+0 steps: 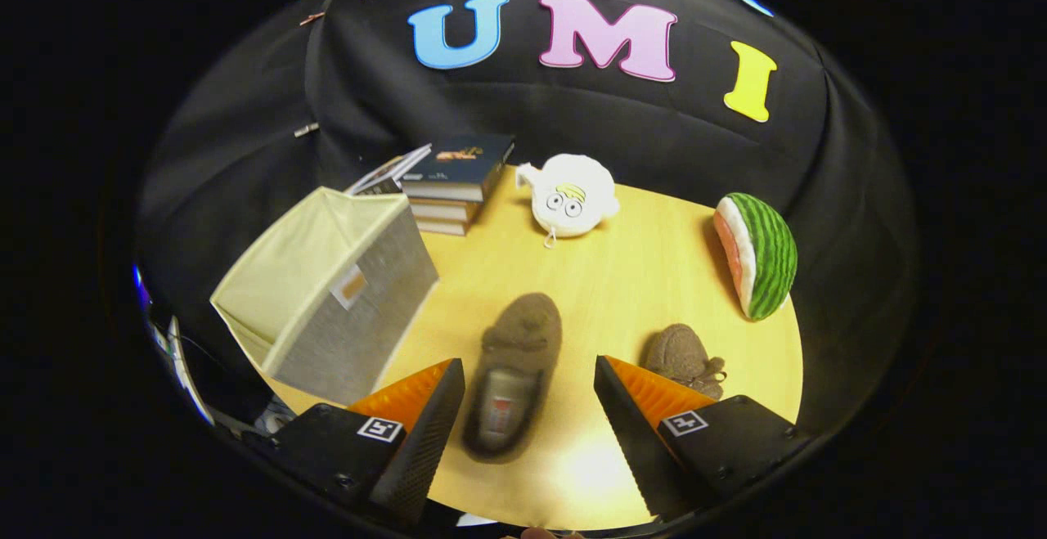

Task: Open the storage box then place both shoes into the box .Put the left shoe in first, then the right shoe, with the right side of both shoes facing outward in a uniform manner.

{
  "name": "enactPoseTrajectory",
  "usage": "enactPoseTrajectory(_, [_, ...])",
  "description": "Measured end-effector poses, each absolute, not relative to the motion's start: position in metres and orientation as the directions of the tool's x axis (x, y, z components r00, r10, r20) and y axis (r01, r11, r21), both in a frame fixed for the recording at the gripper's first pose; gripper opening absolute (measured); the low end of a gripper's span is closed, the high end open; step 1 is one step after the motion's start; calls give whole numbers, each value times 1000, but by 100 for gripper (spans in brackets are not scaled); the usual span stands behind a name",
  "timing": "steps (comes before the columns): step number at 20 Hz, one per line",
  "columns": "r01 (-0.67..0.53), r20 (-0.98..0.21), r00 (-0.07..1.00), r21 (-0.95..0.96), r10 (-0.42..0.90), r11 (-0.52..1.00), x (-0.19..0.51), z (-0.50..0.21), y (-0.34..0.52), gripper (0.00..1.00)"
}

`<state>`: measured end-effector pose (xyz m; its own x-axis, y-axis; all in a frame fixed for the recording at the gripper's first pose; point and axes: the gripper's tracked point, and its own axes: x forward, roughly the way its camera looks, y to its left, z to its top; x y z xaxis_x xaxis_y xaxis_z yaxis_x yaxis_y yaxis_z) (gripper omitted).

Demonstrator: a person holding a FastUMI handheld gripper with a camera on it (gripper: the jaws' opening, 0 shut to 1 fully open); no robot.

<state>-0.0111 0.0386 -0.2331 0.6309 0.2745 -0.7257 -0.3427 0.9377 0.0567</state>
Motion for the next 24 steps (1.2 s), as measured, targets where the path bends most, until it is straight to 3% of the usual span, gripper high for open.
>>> enactPoseTrajectory(7, [-363, -805, 534, 59, 259, 930, -10, -302, 22, 97])
enactPoseTrajectory(15, [-405, -789, 507, 136, 346, 904, 17, -342, 46, 98])
enactPoseTrajectory(17, [-373, -803, 471, 193, 364, 908, 16, -349, 54, 90])
enactPoseTrajectory(20, [-295, -815, 451, 250, 365, 922, 21, -350, 58, 58])
enactPoseTrajectory(24, [-159, -843, 410, 311, 349, 937, 22, -352, 61, 27])
